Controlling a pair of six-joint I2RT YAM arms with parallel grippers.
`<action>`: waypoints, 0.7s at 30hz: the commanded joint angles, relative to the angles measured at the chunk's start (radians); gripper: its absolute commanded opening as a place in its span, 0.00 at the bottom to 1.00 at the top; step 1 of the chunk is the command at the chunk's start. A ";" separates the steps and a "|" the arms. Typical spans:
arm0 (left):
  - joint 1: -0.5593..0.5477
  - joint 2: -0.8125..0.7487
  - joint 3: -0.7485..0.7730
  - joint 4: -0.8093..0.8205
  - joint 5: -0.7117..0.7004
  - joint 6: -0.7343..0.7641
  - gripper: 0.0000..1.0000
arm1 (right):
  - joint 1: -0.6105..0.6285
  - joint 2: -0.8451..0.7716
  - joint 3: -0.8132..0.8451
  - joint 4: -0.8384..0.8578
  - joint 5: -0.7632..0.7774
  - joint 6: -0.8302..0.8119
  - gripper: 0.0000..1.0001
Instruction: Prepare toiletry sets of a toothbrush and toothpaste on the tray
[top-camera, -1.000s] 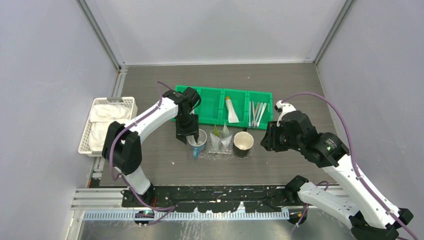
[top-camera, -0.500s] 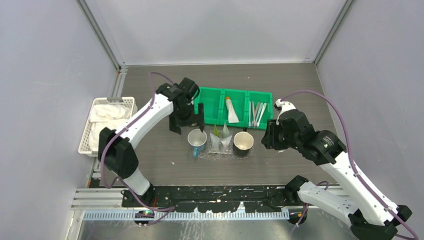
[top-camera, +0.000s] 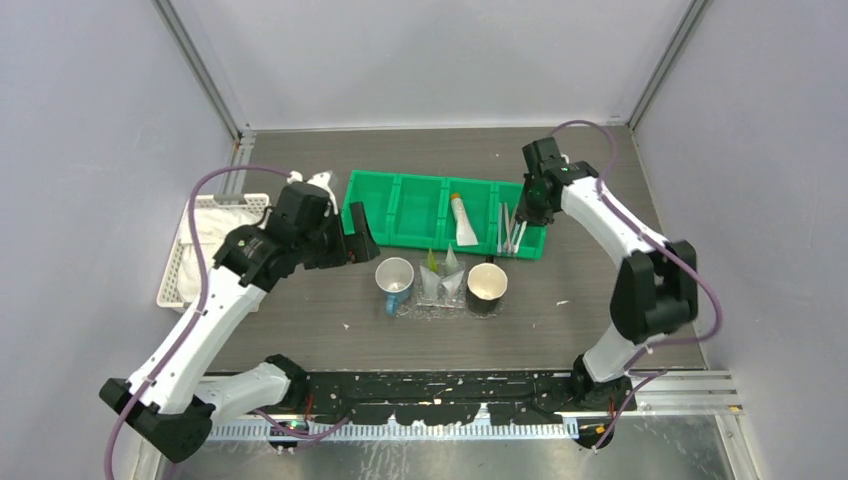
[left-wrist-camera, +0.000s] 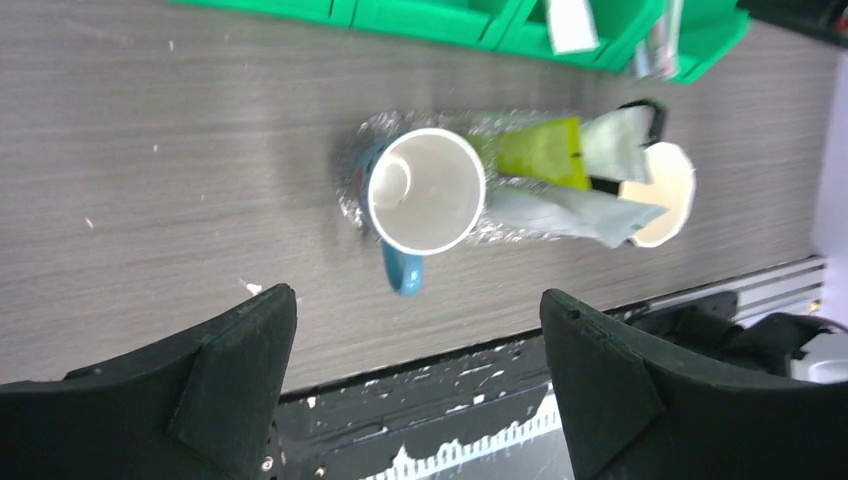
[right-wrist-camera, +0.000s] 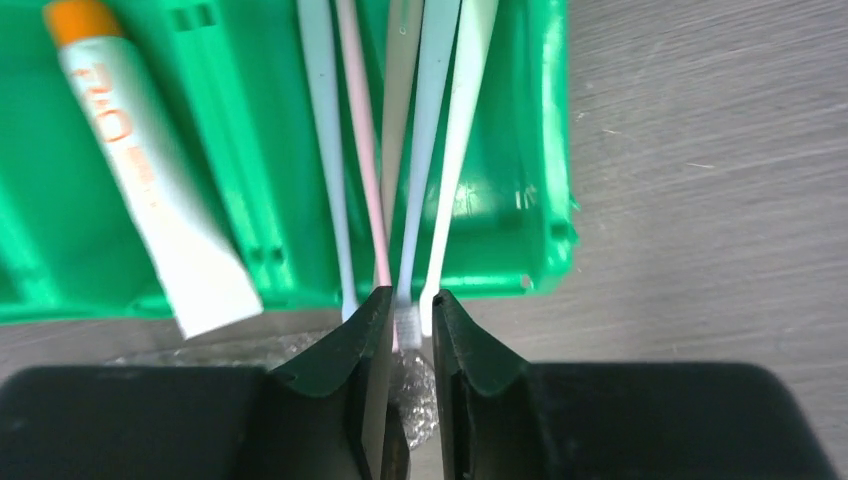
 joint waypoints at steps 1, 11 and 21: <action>0.001 -0.027 -0.105 0.082 0.027 -0.003 0.93 | 0.005 0.127 0.088 0.052 -0.026 0.002 0.28; 0.003 -0.073 -0.105 0.041 0.017 0.045 0.98 | 0.002 0.322 0.248 0.056 -0.041 -0.033 0.28; 0.003 -0.042 -0.092 0.052 0.027 0.041 0.96 | 0.001 0.390 0.215 0.078 -0.033 -0.045 0.30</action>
